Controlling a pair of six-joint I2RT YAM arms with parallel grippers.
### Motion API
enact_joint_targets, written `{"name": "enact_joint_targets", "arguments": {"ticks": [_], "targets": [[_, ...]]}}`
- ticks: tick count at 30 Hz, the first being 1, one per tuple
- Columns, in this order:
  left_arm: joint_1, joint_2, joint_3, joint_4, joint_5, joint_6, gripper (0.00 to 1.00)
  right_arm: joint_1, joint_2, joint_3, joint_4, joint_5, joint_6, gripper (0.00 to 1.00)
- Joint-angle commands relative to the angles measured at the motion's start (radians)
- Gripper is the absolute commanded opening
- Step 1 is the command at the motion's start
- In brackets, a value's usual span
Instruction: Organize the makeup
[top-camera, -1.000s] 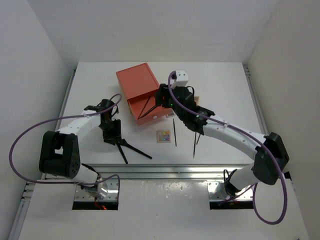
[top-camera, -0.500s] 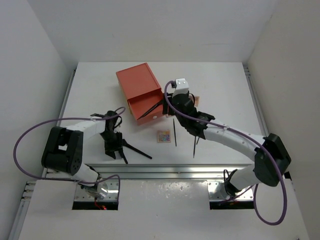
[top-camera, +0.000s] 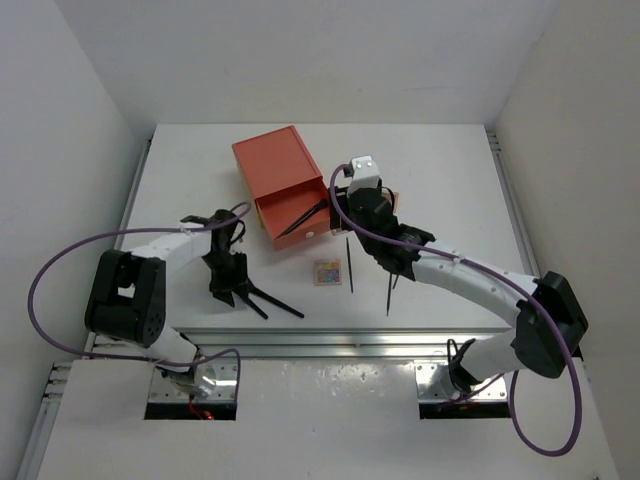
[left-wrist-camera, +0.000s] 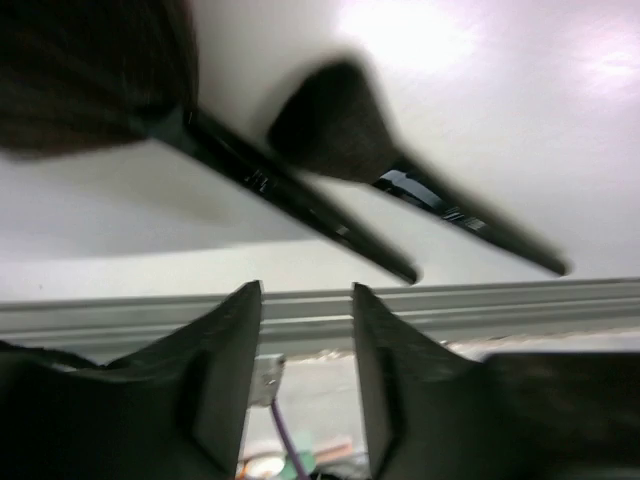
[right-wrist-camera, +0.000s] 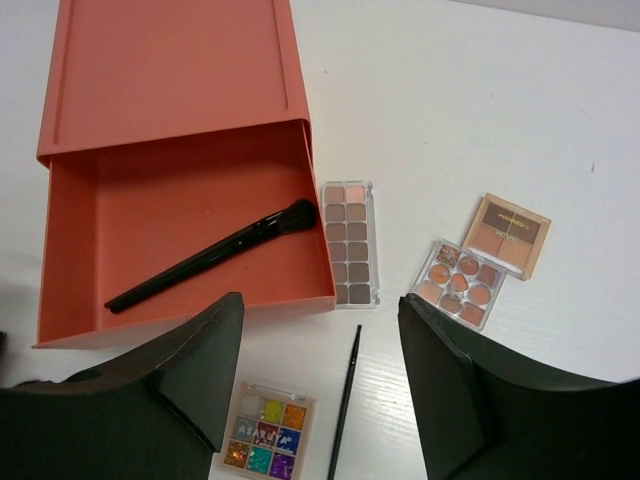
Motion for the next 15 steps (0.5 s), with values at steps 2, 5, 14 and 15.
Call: {"name": "enact_joint_targets", "arguments": {"ticks": [2,5,14,15], "targets": [[-0.006,-0.003,0.078,0.046,0.018,-0.053,0.50,-0.001,0.000,0.012,0.028,0.008,-0.037,0.64],[-0.006,0.019,0.083,0.080,0.031,-0.078,0.53,-0.002,0.013,0.017,0.029,0.005,-0.041,0.64],[0.003,0.115,0.064,0.046,0.011,-0.078,0.53,-0.014,0.022,0.012,0.039,0.011,-0.054,0.65],[0.003,0.115,0.064,0.037,0.011,-0.078,0.51,-0.014,0.026,0.012,0.039,0.008,-0.051,0.65]]}}
